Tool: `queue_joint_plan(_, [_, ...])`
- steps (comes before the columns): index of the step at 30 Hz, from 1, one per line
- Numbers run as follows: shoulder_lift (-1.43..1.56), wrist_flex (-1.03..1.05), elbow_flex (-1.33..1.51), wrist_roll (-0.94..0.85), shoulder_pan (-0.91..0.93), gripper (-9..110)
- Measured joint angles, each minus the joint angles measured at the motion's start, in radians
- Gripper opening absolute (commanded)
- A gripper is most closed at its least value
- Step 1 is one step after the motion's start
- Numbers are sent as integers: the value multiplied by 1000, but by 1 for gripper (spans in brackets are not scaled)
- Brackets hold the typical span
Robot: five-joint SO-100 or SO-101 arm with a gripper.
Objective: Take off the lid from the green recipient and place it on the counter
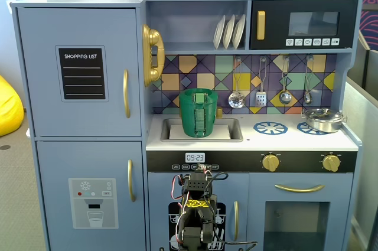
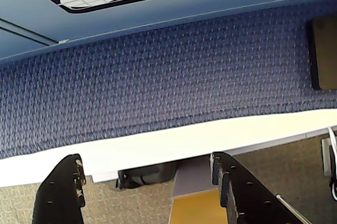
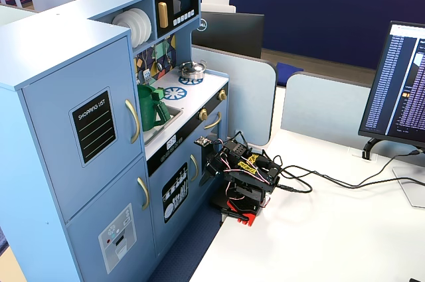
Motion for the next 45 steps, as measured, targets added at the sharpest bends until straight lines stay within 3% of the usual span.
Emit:
queue_joint_plan(22, [-18,-23,-60,20,-12,0])
queue_joint_plan(26, [-130,-129,-353,-84,-66,0])
queue_joint_plan(30, [-304,-258,-704,-213,-57,18])
queue_joint_plan(33, [-364,-376,-871,-221,-51,20])
queue_joint_plan(35, [-379,-448,-930,-221,-29,28])
queue_joint_plan(40, [-382,-611,-968,-12,20,19])
queue_joint_plan(45, [-385,-781,-902,-6,9,18])
